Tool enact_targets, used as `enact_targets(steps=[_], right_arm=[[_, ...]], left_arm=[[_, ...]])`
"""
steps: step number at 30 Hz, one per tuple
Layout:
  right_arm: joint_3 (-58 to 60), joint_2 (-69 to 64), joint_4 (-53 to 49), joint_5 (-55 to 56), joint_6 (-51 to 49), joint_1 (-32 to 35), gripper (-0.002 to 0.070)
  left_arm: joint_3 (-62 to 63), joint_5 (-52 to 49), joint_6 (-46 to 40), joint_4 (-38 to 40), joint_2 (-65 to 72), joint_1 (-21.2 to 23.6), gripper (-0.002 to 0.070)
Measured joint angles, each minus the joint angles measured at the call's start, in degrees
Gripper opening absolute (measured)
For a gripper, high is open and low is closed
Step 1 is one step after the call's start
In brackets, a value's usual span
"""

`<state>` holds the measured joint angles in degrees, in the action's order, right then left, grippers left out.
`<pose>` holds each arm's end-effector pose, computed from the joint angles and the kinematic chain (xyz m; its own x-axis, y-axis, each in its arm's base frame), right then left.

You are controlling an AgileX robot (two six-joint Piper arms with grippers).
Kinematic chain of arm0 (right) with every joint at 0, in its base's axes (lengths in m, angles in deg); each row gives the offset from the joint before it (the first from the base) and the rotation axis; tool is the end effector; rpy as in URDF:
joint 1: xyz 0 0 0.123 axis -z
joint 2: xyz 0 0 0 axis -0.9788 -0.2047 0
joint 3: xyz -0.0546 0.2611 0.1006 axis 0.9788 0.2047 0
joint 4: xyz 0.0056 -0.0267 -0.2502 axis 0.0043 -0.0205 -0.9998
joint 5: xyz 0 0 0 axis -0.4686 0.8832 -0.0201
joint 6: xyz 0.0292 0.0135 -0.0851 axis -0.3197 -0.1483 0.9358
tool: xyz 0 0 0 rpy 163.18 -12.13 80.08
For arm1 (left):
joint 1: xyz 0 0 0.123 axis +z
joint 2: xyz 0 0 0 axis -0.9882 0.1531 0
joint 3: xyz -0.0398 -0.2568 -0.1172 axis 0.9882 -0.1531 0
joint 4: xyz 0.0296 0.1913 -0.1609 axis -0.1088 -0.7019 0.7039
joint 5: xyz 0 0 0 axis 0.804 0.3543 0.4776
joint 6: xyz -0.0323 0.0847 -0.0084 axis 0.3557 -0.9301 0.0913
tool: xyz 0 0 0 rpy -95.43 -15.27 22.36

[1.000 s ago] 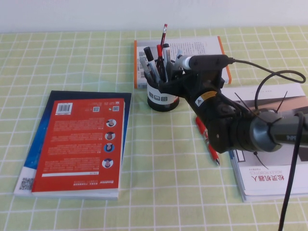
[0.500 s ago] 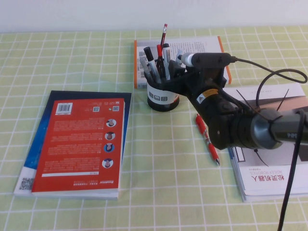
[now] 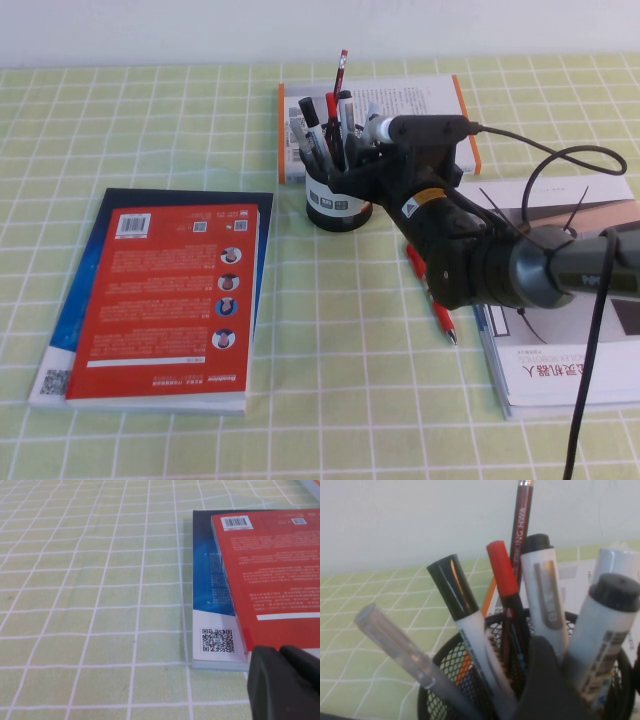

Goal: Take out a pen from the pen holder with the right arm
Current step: 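Take a marker out of the pen holder and lay it on the table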

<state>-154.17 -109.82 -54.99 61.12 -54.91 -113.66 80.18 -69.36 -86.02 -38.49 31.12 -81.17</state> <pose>0.3921 0.2562 0.1709 -0.2104 0.2495 -0.9452 -0.3482 0.8843 0.3109 0.0520 -0.0022 0.1700 -0.3005 0.1020 -0.9483 0.0540 0.9945 0.0898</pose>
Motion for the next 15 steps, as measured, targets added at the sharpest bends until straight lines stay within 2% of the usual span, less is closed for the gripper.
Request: enact_targets(steps=[15], right_arm=[[-0.13,0.00,0.15,1.06,0.09,0.00,0.0200]], left_arm=[[0.00,0.00,0.00,0.00,0.00,0.00,-0.0005]])
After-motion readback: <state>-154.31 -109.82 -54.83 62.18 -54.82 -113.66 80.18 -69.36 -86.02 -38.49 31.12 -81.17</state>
